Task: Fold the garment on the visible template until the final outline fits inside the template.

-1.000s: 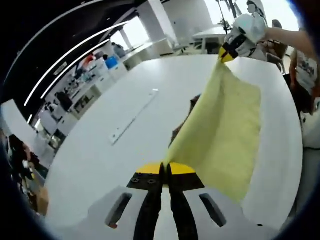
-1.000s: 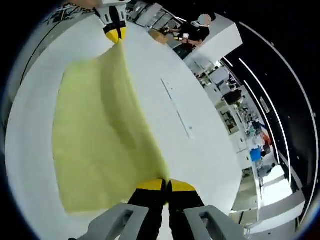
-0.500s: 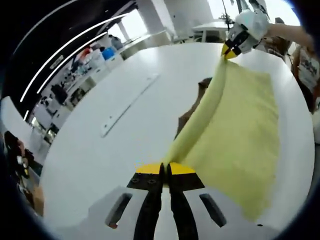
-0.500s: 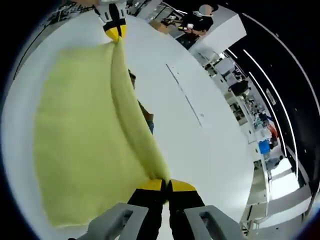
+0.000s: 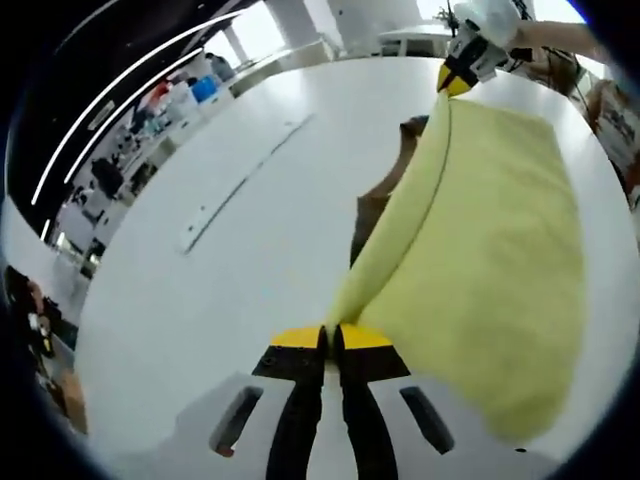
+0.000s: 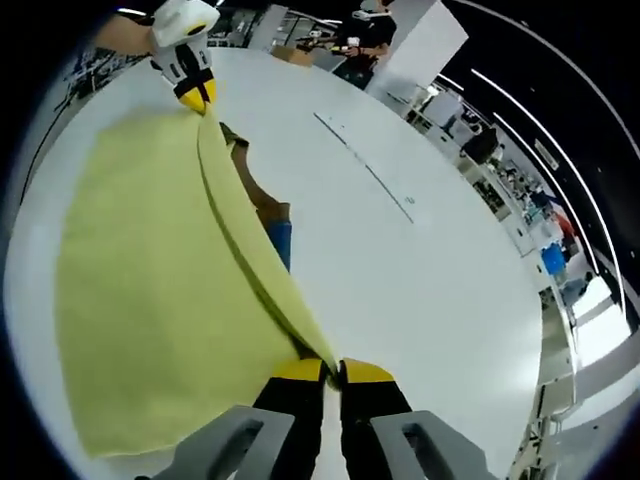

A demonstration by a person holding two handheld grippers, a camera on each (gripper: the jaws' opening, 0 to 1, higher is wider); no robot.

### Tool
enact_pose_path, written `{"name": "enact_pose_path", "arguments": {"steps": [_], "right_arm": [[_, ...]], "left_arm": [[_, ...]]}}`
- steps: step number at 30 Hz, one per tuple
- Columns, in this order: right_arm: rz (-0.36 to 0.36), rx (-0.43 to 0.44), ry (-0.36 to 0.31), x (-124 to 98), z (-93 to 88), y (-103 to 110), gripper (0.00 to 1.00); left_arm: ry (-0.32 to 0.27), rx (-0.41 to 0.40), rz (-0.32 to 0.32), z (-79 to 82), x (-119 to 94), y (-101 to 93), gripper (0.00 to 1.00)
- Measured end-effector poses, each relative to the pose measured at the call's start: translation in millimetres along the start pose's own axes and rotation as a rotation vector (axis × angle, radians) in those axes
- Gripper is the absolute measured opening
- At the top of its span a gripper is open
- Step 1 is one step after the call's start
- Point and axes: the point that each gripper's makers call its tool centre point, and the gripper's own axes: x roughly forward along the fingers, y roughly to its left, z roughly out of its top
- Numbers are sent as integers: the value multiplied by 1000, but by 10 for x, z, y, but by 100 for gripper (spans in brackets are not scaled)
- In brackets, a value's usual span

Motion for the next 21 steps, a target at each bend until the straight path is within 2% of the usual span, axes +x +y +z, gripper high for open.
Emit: {"name": "enact_pose_path", "arguments": {"steps": [4, 6, 8, 11, 14, 20, 21], "right_arm": [[0, 5, -3, 26, 4, -12, 2], [7, 42, -14, 29, 8, -16, 2], [14, 61, -16, 4, 8, -15, 5], [49, 134, -90, -32, 103, 30, 10], [49, 123, -83, -57, 81, 27, 17], [39, 59, -64, -41, 55, 30, 16], [35, 44, -60, -31, 49, 27, 15]], "left_arm": [[-10, 0, 5, -3, 11, 18, 3], [-13, 5, 6, -9, 3, 24, 4], [-13, 53, 5, -9, -27, 13, 5], [-35, 96, -11, 3, -74, -42, 9], [-37, 122, -12, -32, -118, -60, 10], [-25, 180, 31, -55, -123, 25, 12], [-19, 212, 47, -53, -119, 48, 12]]}}
